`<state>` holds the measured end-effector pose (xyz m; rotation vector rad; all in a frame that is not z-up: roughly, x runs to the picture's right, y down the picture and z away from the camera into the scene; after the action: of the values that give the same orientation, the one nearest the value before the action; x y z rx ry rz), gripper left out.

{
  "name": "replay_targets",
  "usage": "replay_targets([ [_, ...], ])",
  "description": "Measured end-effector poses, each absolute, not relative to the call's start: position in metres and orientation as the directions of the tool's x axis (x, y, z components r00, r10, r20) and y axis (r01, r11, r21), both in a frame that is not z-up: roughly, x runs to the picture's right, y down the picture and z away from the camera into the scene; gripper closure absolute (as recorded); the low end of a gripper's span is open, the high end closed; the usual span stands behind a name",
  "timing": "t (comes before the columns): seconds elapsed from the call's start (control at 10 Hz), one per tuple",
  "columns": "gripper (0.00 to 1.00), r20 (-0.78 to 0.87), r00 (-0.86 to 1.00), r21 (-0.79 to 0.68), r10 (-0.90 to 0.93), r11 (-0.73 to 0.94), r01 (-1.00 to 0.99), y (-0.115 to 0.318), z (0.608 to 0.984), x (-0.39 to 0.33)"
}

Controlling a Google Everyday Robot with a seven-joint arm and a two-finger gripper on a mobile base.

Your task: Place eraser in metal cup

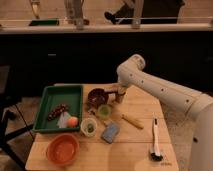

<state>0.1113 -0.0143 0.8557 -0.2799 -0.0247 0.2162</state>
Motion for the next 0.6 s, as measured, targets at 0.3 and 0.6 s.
replay_targets([
  [0.3,1.00,-0.030,0.970,-0.284,0.240,0.929,-0.239,-0.007,0.861,0.110],
  [0.6,1.00,-0.037,0.966,-0.302,0.258,0.918,-0.256,-0.008,0.877,0.110],
])
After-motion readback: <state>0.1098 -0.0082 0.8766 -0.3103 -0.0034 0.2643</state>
